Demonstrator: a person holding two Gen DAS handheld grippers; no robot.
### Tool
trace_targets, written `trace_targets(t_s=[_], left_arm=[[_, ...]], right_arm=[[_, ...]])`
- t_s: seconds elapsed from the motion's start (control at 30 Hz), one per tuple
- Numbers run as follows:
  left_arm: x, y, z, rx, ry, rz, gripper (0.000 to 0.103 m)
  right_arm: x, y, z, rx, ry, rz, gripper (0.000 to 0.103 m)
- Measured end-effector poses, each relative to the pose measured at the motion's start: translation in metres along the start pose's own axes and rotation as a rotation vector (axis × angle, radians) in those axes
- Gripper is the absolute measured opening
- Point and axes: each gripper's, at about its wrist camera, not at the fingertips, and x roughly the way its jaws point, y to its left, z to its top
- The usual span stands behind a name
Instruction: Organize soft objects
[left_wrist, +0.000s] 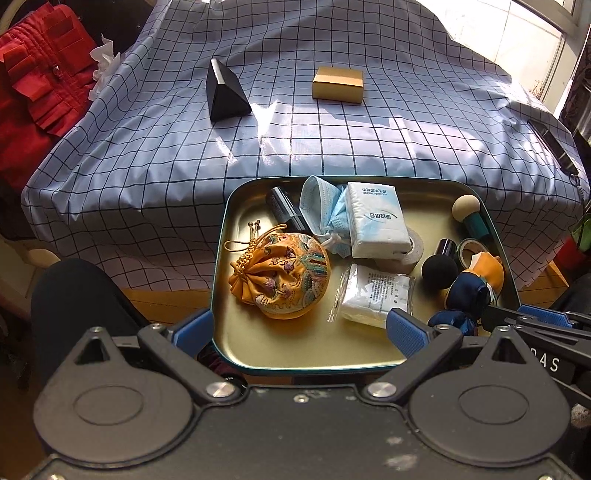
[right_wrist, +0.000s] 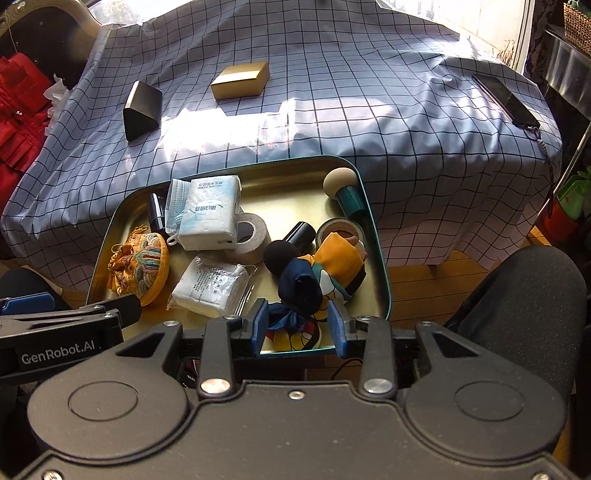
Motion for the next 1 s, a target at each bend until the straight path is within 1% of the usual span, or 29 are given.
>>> trace_targets(t_s=[1.0], left_arm=[[0.0101,0.0020,0.0017,0.004,0.025,0.015,0.100]], right_arm=[[0.0067,0.0010,0.0014,0.005,0.018,0.001,0.038]])
